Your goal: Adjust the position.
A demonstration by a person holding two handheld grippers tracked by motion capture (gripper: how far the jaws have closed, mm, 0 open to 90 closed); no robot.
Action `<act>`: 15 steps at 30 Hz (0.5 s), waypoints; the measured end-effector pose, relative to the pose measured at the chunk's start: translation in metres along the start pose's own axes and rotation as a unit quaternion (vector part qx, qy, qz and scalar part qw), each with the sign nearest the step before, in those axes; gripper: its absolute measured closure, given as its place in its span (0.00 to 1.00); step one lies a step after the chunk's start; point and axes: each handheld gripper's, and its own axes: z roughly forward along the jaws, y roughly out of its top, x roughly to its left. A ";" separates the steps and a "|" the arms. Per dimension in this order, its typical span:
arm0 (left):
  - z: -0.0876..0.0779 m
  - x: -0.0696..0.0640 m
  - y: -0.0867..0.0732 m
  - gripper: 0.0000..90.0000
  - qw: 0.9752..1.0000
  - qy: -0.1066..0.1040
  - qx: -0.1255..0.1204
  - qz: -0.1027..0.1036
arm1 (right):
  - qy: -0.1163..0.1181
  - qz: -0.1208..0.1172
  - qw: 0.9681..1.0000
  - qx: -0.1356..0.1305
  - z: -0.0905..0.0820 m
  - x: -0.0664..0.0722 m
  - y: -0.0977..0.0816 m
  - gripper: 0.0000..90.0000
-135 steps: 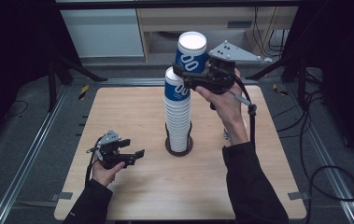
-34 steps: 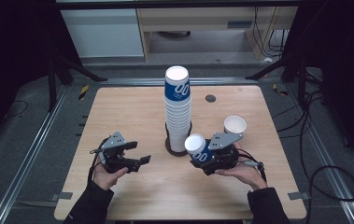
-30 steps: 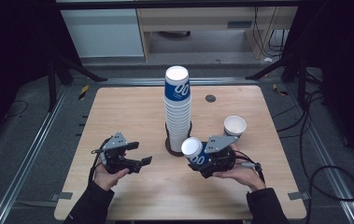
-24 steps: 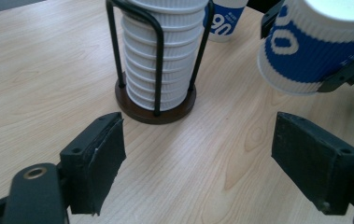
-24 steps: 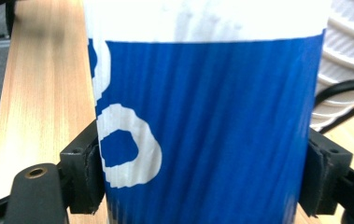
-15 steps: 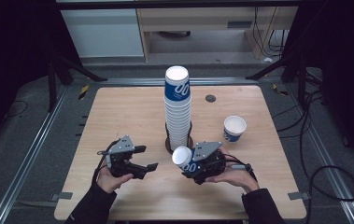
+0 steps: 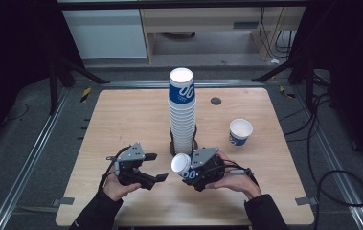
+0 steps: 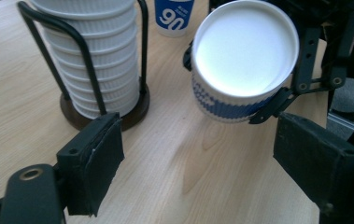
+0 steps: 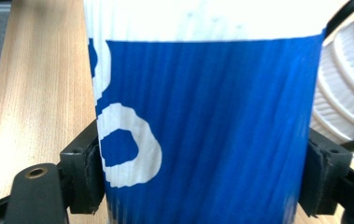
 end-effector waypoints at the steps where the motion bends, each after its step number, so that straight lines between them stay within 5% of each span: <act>1: 0.001 -0.001 0.000 0.17 1.000 -0.003 0.003 0.002 | 0.001 -0.004 1.000 0.004 0.002 0.001 0.000 0.22; 15: 0.014 -0.009 0.001 0.16 0.999 -0.022 0.023 0.005 | 0.016 -0.028 0.999 0.027 0.022 0.010 0.007 0.22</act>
